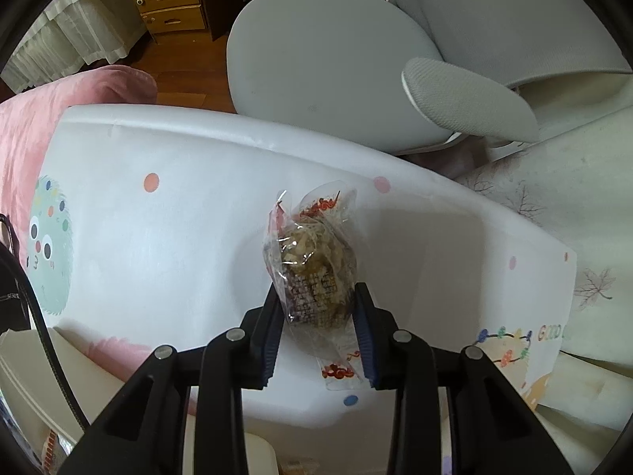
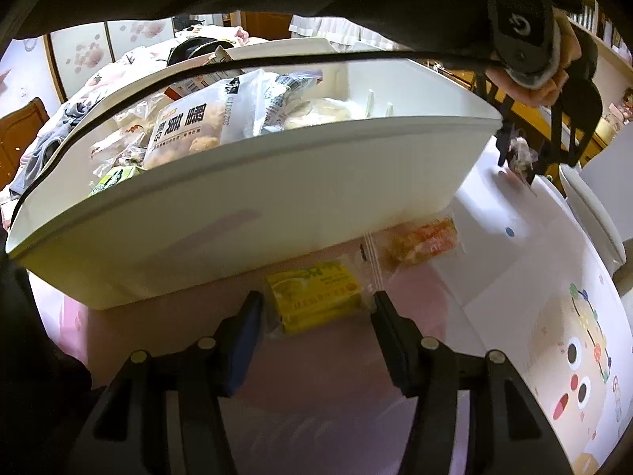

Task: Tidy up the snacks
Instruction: 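Grasp clear nut cookie bag with left tool while right grasps yellow packet, then carry both packets over the tray and open both tools to drop them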

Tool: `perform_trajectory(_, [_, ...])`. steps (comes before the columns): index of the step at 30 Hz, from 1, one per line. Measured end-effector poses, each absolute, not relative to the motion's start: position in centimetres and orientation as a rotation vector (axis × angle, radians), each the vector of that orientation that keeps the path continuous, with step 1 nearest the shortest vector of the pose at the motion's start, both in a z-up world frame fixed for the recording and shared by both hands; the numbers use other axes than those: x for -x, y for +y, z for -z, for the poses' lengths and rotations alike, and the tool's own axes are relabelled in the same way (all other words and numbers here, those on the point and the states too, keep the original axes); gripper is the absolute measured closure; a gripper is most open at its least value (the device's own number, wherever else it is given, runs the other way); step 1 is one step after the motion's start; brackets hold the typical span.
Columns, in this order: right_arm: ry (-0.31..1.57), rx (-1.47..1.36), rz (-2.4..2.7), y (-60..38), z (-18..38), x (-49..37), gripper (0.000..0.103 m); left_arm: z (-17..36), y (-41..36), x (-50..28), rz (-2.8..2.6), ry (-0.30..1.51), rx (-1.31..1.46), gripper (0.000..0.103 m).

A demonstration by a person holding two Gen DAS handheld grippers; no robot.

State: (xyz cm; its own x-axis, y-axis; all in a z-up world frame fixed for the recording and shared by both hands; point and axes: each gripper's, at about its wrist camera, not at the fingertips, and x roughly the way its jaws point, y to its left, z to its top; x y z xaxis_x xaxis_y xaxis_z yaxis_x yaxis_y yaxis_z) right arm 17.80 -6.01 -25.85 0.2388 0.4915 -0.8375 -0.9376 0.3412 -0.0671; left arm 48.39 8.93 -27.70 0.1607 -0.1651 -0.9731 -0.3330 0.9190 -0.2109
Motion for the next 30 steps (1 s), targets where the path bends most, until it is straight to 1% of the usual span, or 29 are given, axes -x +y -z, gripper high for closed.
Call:
perform_trajectory(6, [0.854, 0.665, -1.028, -7.1, 25.4, -17.4, 0.047, 25.0, 8.7, -47.2, -0.086, 1.382, 0.436, 0.071])
perform_trajectory(14, [0.872, 0.637, -0.933, -8.3, 22.8, -16.5, 0.047, 19.8, 7.9, -44.1, -0.016, 1.337, 0.447, 0.071])
perform_trajectory(24, [0.849, 0.545, -0.822, -8.0, 18.0, -14.7, 0.047, 12.4, 8.4, -37.2, 0.06, 1.272, 0.414, 0.071])
perform_trajectory(30, [0.837, 0.467, -0.779, -6.9, 15.4, -12.9, 0.047, 9.7, 10.3, -32.5, 0.081, 1.255, 0.405, 0.071])
